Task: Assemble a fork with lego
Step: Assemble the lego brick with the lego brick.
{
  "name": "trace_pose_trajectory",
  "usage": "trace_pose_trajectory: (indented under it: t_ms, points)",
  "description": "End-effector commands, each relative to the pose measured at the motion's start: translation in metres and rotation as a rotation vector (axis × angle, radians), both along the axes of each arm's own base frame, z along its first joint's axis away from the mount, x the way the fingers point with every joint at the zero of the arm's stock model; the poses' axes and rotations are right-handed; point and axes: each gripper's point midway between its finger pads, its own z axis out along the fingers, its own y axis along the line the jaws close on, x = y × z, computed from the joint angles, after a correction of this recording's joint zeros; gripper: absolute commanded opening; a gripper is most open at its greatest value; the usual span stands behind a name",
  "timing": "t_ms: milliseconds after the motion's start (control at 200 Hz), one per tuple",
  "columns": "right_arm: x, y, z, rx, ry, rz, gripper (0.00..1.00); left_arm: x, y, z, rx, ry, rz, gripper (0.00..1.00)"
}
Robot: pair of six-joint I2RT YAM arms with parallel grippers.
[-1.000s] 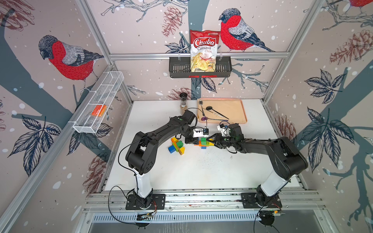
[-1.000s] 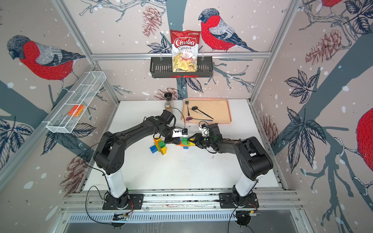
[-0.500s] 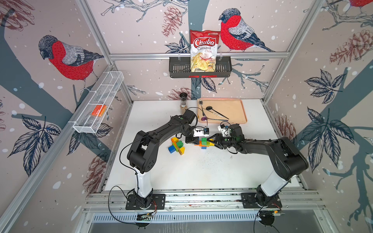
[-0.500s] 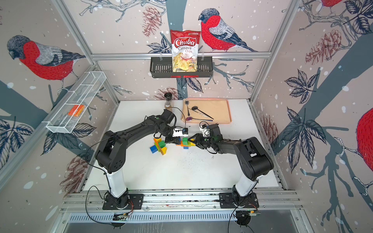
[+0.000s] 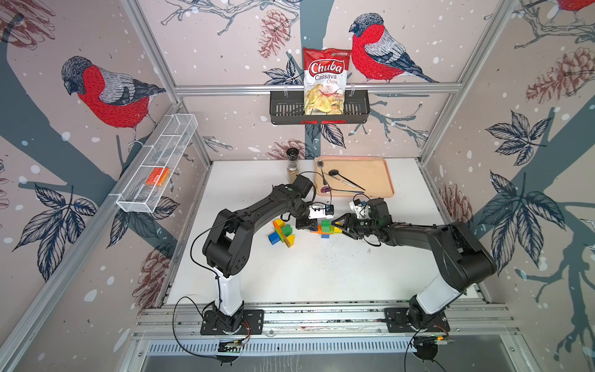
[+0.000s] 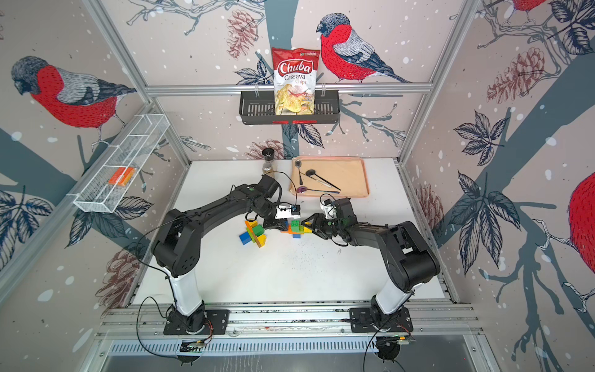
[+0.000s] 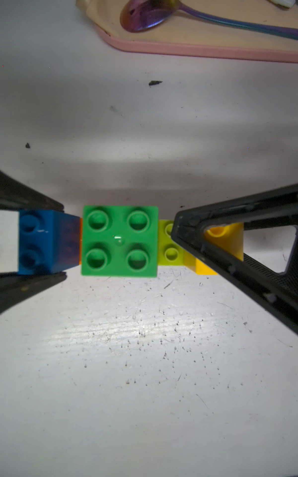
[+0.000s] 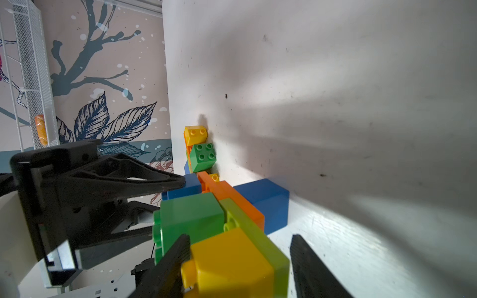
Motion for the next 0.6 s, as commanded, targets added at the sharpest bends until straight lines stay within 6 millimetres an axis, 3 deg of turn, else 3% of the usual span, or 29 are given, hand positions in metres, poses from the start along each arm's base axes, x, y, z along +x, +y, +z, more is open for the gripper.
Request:
trace_pose_trajectory:
  t_ms: [0, 270, 595]
  points:
    - [-0.003, 0.001, 0.003, 0.013, -0.003, 0.011, 0.63, 0.0, 0.001, 0.008, 0.011, -0.011, 0.009, 0.0]
    - [-0.003, -0.001, 0.007, 0.022, -0.01, 0.008, 0.65, -0.001, 0.0, 0.006, 0.01, 0.001, 0.003, 0.0]
    - [-0.003, -0.001, 0.007, 0.041, -0.004, 0.014, 0.59, -0.003, 0.003, -0.001, 0.019, 0.009, 0.004, 0.0]
